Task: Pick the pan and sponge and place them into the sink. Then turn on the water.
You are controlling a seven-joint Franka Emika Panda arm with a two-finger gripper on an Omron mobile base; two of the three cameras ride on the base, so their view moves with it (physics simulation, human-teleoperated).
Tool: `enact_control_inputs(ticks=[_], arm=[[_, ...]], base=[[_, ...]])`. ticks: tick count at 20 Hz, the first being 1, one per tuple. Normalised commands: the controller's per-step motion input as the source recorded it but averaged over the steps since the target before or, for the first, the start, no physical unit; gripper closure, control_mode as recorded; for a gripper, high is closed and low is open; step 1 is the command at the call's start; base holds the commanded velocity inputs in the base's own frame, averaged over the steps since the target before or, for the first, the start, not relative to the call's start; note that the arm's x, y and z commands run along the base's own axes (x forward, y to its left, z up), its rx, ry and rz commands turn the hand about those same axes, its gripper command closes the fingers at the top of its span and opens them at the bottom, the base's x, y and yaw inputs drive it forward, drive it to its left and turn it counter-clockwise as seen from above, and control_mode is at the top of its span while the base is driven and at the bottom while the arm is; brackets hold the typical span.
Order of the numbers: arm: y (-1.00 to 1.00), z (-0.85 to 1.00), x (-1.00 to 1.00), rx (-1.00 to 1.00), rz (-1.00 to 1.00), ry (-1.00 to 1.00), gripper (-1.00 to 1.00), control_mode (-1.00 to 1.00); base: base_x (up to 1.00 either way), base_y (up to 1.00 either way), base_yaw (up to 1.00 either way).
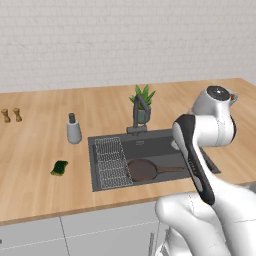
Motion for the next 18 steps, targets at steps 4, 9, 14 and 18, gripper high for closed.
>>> enact_control_inputs(ticks=[4,9,14,18], arm=[[0.79,0.34,-0.67,0.29,-0.58,-0.08,-1.0,-1.0],[0.81,0.49,-0.76,0.4,-0.46,0.02,-1.0,-1.0],[0.93,0.21,-0.45,0.41,-0.39,0.14,-1.0,-1.0],[1.0,0.01,-0.16,0.32,-0.32,0.21,-1.0,-1.0]], base=[[0.0,0.0,0.0],[0.0,0.0,0.0],[0.0,0.0,0.0],[0.0,0.0,0.0]])
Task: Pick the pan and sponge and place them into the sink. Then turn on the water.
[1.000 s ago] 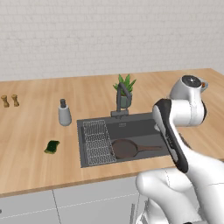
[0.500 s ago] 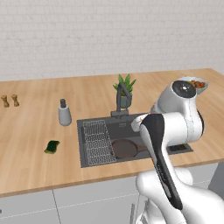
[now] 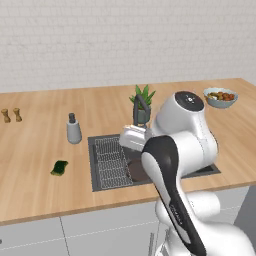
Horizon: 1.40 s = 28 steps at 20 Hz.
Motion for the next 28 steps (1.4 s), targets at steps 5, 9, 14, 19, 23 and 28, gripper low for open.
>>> enact_control_inputs(ticks=[5,9,14,19,23,28], arm=[[0.94,0.0,0.04,0.18,-0.17,0.13,-1.0,-1.0],[0.81,-0.15,0.36,-0.01,0.0,0.03,-1.0,-1.0],[0.52,-0.3,0.66,-0.05,0.0,0.12,-1.0,-1.0],[0.31,-0.33,0.61,-0.02,0.0,0.19,-1.0,-1.0],[0.43,-0.32,0.49,-0.08,0.0,0.17,-1.0,-1.0],[0.48,-0.43,0.46,-0.12,0.0,0.1,-1.0,-1.0]], base=[[0.0,0.0,0.0],[0.0,0.0,0.0],[0.0,0.0,0.0],[0.0,0.0,0.0],[0.0,0.0,0.0],[0.0,0.0,0.0]])
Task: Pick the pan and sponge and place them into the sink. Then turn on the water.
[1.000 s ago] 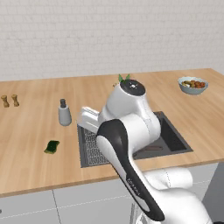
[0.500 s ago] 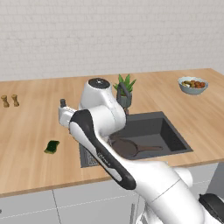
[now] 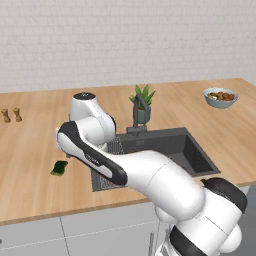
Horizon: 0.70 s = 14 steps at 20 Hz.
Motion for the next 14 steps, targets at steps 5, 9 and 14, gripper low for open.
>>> enact_control_inputs(ticks=[5,9,14], arm=[[0.16,-0.29,0.5,-0.07,0.0,0.0,-1.0,-1.0],[0.01,-0.21,0.33,0.0,0.0,-0.01,-1.0,-1.0],[0.01,-0.39,0.22,0.01,0.0,0.0,-1.0,-1.0]], base=[[0.0,0.0,0.0],[0.0,0.0,0.0],[0.0,0.0,0.0]])
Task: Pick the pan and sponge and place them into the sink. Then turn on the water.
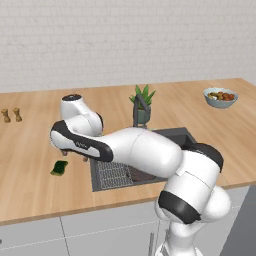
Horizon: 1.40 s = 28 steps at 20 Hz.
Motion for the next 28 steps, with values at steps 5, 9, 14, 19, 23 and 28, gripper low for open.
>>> enact_control_inputs(ticks=[5,9,14,19,23,28], arm=[[0.24,-0.35,0.35,0.0,0.0,-0.02,-1.0,-1.0],[0.15,-0.16,0.31,0.0,0.0,0.0,-1.0,-1.0],[0.1,-0.02,0.23,0.0,0.0,0.0,-1.0,-1.0],[0.18,-0.15,0.21,-0.01,0.0,0.0,-1.0,-1.0],[0.16,-0.19,0.25,0.0,0.0,0.0,-1.0,-1.0],[0.21,-0.13,0.23,-0.02,0.0,0.0,-1.0,-1.0]], base=[[0.0,0.0,0.0],[0.0,0.0,0.0],[0.0,0.0,0.0],[0.0,0.0,0.0],[0.0,0.0,0.0],[0.0,0.0,0.0]])
